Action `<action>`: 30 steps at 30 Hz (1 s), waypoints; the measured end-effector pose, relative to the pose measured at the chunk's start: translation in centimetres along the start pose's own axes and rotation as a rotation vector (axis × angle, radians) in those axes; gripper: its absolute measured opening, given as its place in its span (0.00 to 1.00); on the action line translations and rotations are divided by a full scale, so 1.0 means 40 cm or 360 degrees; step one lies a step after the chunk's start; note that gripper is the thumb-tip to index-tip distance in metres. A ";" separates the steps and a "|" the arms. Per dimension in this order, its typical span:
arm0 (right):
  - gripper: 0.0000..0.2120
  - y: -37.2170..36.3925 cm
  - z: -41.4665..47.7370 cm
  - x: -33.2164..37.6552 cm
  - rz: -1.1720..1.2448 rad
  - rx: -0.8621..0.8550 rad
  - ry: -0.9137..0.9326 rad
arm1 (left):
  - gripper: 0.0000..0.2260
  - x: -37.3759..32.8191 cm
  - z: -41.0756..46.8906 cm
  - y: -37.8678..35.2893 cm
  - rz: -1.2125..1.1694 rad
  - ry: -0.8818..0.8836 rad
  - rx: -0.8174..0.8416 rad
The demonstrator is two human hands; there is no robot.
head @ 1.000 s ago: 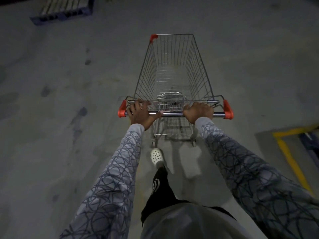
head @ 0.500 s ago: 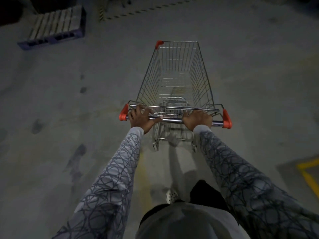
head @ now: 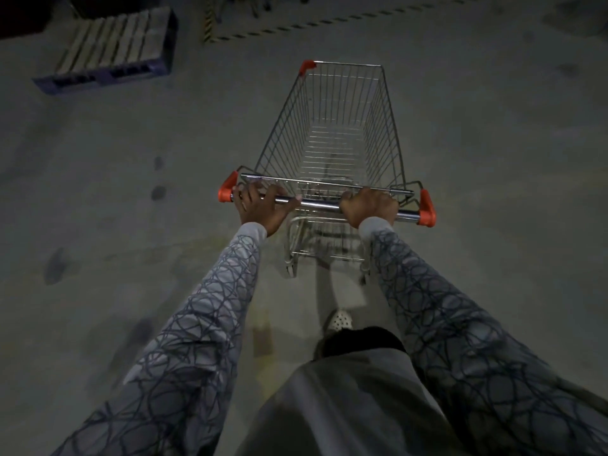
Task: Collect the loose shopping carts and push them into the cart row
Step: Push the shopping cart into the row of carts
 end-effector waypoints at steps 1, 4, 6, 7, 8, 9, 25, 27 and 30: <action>0.28 0.015 0.065 0.013 0.0004 0.0005 0.0009 | 0.30 -0.011 0.057 -0.003 0.0014 0.0017 0.0030; 0.29 0.047 0.238 0.044 0.0000 0.0056 0.0031 | 0.37 -0.051 0.217 0.003 0.0156 0.0049 0.0136; 0.30 0.058 0.349 0.066 -0.0004 0.0085 0.0065 | 0.37 -0.080 0.316 0.006 0.0144 0.0088 0.0130; 0.30 0.061 0.408 0.080 -0.0036 0.0100 0.0087 | 0.38 -0.097 0.366 0.010 0.0116 0.0096 0.0097; 0.29 0.064 0.464 0.095 -0.0062 0.0113 0.0103 | 0.38 -0.110 0.422 0.012 0.0103 0.0090 0.0045; 0.29 0.067 0.520 0.112 -0.0066 0.0129 0.0109 | 0.39 -0.121 0.478 0.019 0.0105 0.0080 -0.0006; 0.27 0.214 1.431 0.356 -0.0162 -0.0045 0.0113 | 0.44 -0.396 1.451 0.094 0.0220 0.0010 0.0216; 0.27 0.224 1.538 0.353 -0.0116 0.0080 0.0020 | 0.43 -0.438 1.550 0.098 0.0227 -0.0020 0.0184; 0.27 0.236 1.714 0.358 -0.0109 0.0072 -0.0009 | 0.43 -0.516 1.706 0.101 0.0249 -0.0065 0.0186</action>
Point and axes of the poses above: each hand's wrist, its own z-axis towards the middle knuckle, its own y-axis out of the back of the hand, x = y × z, the point moved 6 cm from there along z, towards the middle knuckle, and after that the axes turned 14 degrees about y, right-handed, at the moved point
